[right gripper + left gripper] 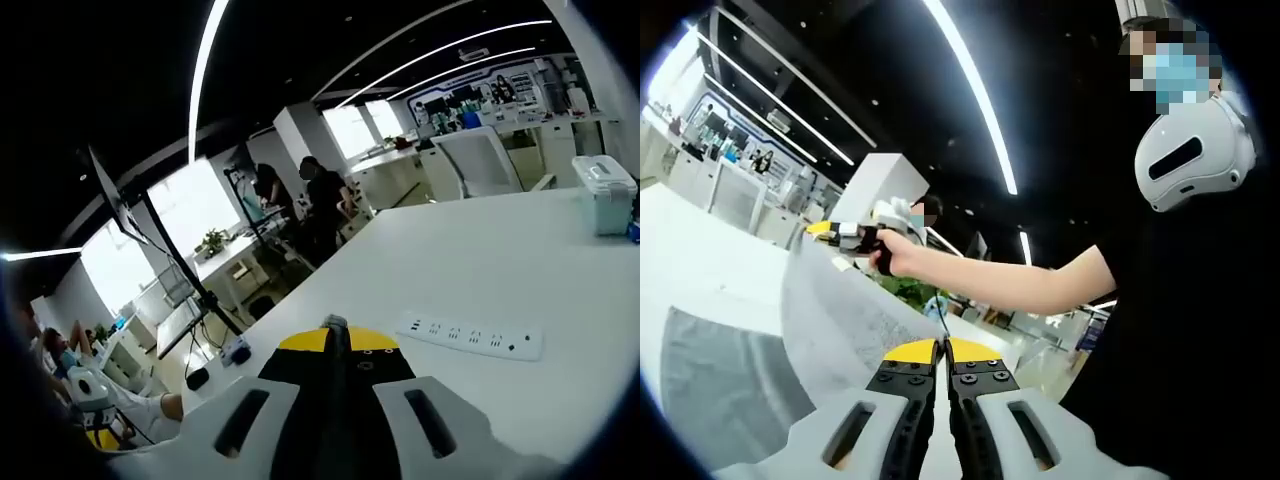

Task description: Fold the towel on the table until its edges align and the towel forms a compact rectangular stack.

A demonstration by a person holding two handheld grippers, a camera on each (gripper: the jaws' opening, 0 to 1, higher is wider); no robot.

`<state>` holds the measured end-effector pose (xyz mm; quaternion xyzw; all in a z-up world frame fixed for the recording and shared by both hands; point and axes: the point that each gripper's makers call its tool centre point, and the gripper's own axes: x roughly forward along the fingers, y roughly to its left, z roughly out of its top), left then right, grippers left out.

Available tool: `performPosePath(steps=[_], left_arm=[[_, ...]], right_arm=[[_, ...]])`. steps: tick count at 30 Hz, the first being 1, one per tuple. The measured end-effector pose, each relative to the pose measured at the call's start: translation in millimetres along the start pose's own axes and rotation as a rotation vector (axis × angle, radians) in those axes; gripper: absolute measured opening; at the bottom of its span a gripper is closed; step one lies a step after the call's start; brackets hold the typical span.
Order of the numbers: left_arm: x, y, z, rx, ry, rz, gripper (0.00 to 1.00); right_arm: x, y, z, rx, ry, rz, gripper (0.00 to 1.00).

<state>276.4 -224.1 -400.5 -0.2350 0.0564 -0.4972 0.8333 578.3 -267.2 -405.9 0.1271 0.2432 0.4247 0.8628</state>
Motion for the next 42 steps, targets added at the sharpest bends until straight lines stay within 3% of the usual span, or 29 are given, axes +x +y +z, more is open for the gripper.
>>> performPosePath(steps=[16,21,33,37,42], left_arm=[[-33,23.6,-1.4,0.011,-0.017,0.107,0.02],[-42,37.6,-16.2,0.018,0.026,0.161,0.02],[-65,53.5,-22.4,-0.016,0.018,0.247,0.02],[-74,65.8,-37.9,-0.022,0.066,0.294,0.02],[-82,70.2,-40.5,-0.047,0.053,0.315,0.02]], right_arm=[[33,12,-14.3,-0.025,0.067,0.031,0.01],[47,9,-31.3,-0.008,0.113,0.028,0.01],[83,7,-45.5,0.011,0.169,0.061,0.01],[93,2,-59.1,0.011,0.209,0.058,0.01],[106,3,-69.1,0.03,0.233,0.061,0.01]])
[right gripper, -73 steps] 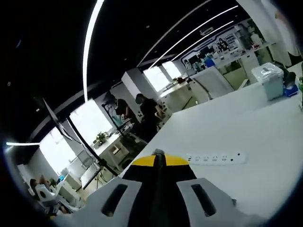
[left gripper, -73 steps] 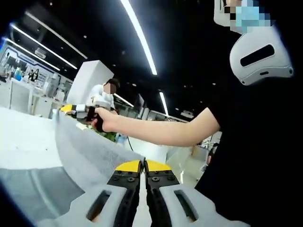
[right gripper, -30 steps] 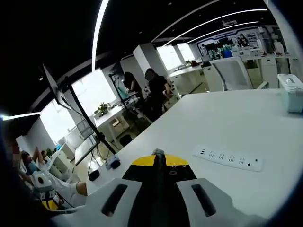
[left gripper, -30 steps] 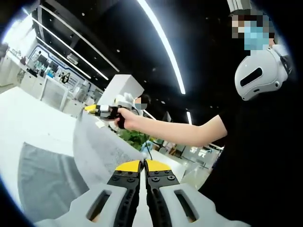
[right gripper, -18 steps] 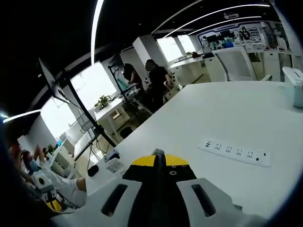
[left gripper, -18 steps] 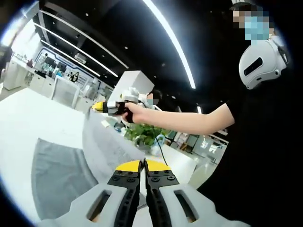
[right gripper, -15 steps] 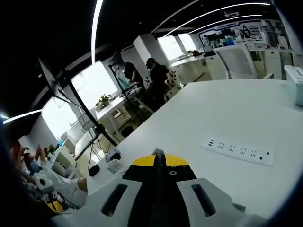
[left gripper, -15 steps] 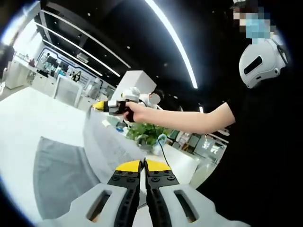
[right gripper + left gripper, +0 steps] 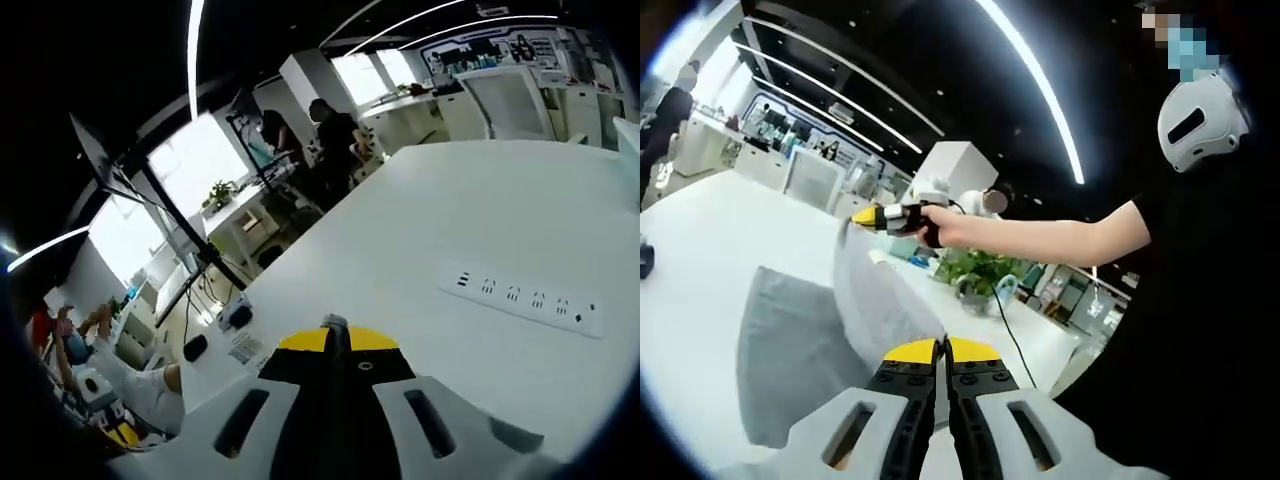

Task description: Fold the towel on the table until its edges align and the towel forms a compact rectangular stack.

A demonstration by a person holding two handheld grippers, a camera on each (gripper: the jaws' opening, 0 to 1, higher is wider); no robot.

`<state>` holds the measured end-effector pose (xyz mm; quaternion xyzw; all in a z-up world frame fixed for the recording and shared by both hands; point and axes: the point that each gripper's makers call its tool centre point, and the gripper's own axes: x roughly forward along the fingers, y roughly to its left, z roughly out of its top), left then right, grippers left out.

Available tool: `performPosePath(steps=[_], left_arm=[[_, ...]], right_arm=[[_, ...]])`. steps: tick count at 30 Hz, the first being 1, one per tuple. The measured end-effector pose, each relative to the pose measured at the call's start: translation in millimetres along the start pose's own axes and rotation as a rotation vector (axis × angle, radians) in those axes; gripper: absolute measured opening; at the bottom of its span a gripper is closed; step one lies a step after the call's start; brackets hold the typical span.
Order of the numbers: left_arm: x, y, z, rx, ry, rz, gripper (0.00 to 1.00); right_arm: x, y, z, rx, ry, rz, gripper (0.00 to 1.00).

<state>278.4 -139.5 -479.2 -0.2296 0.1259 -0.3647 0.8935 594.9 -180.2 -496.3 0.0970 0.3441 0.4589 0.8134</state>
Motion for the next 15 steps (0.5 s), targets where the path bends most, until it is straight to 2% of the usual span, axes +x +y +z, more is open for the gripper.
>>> performPosePath(steps=[8,15], left_arm=[[-10,10.3,-2.8,-0.026,-0.017,0.041,0.02],[-21,22.7,-11.7,-0.043,-0.008,0.099,0.02]], right_arm=[[18,9,-3.9,0.023,0.015,0.02,0.01],[37,14,-15.9,0.057,0.04,0.029,0.01]])
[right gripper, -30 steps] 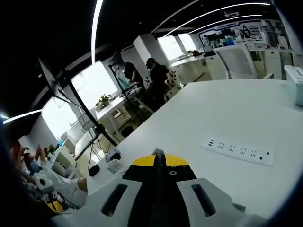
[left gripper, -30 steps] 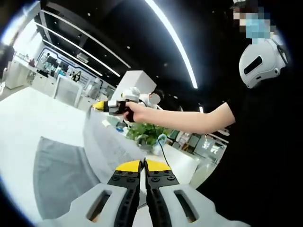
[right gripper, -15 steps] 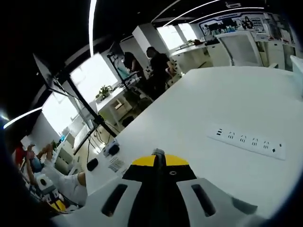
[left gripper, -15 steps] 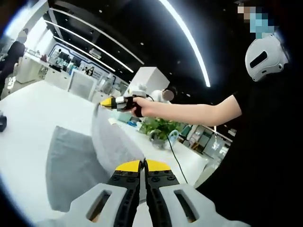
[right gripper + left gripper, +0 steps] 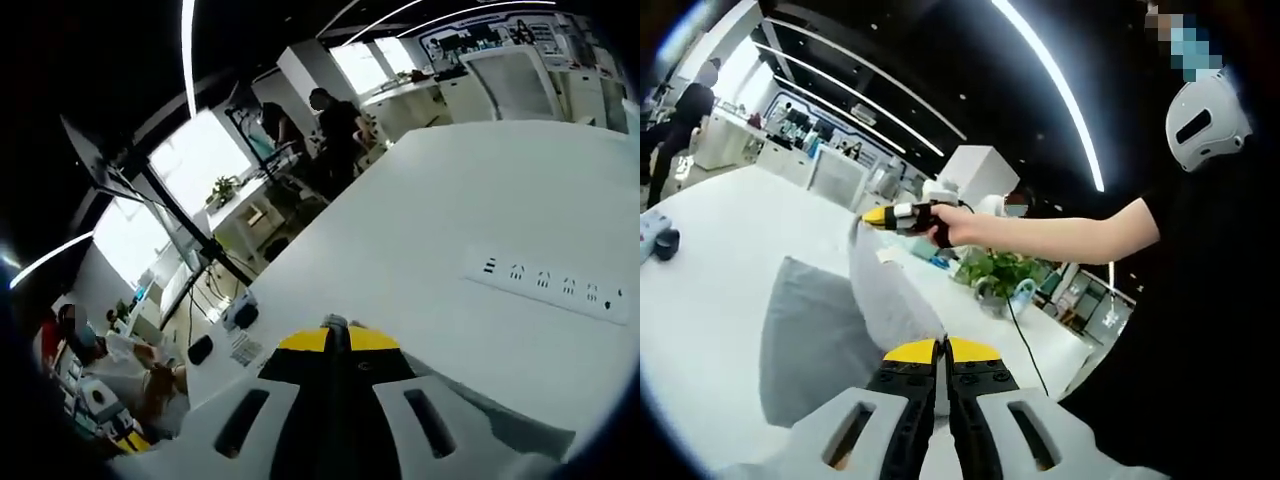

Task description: Fold the towel on the table until its edges align and the towel forms a compact rectangular stack.

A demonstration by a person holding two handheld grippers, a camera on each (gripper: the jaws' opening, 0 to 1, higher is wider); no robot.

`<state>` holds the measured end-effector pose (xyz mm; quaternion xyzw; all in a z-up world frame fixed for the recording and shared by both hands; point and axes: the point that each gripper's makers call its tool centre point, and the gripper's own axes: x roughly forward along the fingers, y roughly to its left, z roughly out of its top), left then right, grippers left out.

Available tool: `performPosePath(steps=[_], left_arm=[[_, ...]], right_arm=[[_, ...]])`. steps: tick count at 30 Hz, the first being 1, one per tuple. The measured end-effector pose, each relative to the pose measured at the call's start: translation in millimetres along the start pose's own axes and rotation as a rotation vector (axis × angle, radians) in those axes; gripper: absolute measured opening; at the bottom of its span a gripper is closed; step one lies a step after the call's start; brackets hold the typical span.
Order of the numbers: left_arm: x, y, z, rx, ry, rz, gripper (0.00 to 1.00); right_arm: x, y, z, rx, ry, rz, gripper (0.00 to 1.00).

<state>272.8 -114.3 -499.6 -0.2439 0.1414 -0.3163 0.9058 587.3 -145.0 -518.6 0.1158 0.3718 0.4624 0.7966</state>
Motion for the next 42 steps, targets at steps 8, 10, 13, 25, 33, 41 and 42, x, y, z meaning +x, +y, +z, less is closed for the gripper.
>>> performPosePath(steps=[8,10,13,25,33,41,42], left_arm=[[-11,25.0,-13.9,-0.058,0.001,0.081,0.02],[-12,30.8,-16.6,-0.067,0.002,0.099,0.02],[-14,36.3,-19.7,-0.077,0.008,0.111,0.02],[-22,64.1,-31.4,-0.144,0.018,0.159,0.02],[-20,82.8,-37.9,-0.166,0.036,0.192,0.02],[-20,99.6,-54.2,-0.211,0.071,0.229,0.02],[-21,101.7,-56.9,-0.202,0.085,0.24,0.02]], right_arm=[[19,0,-7.7,0.036,0.018,0.002,0.01],[24,-2,-10.6,0.051,0.023,-0.002,0.01],[32,-5,-14.1,0.073,0.03,-0.004,0.01],[70,-12,-29.4,0.169,0.055,-0.017,0.01],[89,-21,-38.5,0.235,0.064,-0.045,0.01],[101,-31,-50.1,0.254,0.107,-0.057,0.02],[103,-31,-51.2,0.253,0.111,-0.055,0.02]])
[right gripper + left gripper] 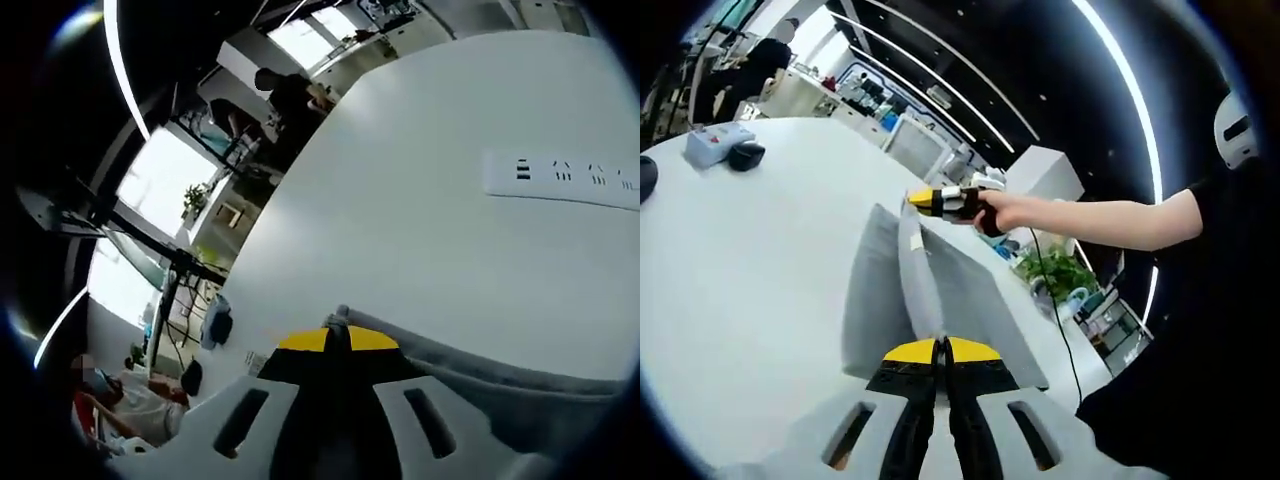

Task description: Fold the towel on the table until its edges align and the towel forms a compact rectangular stack.

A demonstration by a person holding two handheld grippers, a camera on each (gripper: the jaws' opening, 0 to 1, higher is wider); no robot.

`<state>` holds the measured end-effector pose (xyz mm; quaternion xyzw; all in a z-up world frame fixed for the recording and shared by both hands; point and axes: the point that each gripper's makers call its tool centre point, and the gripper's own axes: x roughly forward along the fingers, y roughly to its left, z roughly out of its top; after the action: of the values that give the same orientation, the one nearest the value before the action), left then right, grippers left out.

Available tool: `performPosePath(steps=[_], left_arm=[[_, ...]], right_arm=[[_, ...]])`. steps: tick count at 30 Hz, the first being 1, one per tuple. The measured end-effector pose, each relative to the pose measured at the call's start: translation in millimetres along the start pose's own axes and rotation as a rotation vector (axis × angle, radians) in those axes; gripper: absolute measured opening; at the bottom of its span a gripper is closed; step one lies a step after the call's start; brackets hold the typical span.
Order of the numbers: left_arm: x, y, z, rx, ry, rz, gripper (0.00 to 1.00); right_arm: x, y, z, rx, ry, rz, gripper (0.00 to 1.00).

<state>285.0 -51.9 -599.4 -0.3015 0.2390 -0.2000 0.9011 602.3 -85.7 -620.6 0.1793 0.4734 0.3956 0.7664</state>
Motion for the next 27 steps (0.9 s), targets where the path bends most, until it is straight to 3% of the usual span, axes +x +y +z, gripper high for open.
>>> performPosePath(steps=[7,12,18,23,27], left_arm=[[2,6.8,-4.5,-0.016,0.01,0.027,0.03],[5,21.1,-14.3,-0.051,0.052,0.077,0.03],[6,27.3,-9.9,0.068,0.026,0.142,0.05],[5,37.3,-11.8,0.203,0.061,0.238,0.09],[5,37.1,-10.8,0.198,0.058,0.253,0.14]], right_arm=[[13,-9,-7.6,-0.01,0.022,-0.01,0.02],[19,-2,-10.4,-0.036,0.015,0.038,0.03],[21,10,-8.2,-0.045,-0.002,0.105,0.02],[20,11,-11.2,-0.066,0.003,0.102,0.02],[17,11,-14.8,-0.026,0.011,0.133,0.03]])
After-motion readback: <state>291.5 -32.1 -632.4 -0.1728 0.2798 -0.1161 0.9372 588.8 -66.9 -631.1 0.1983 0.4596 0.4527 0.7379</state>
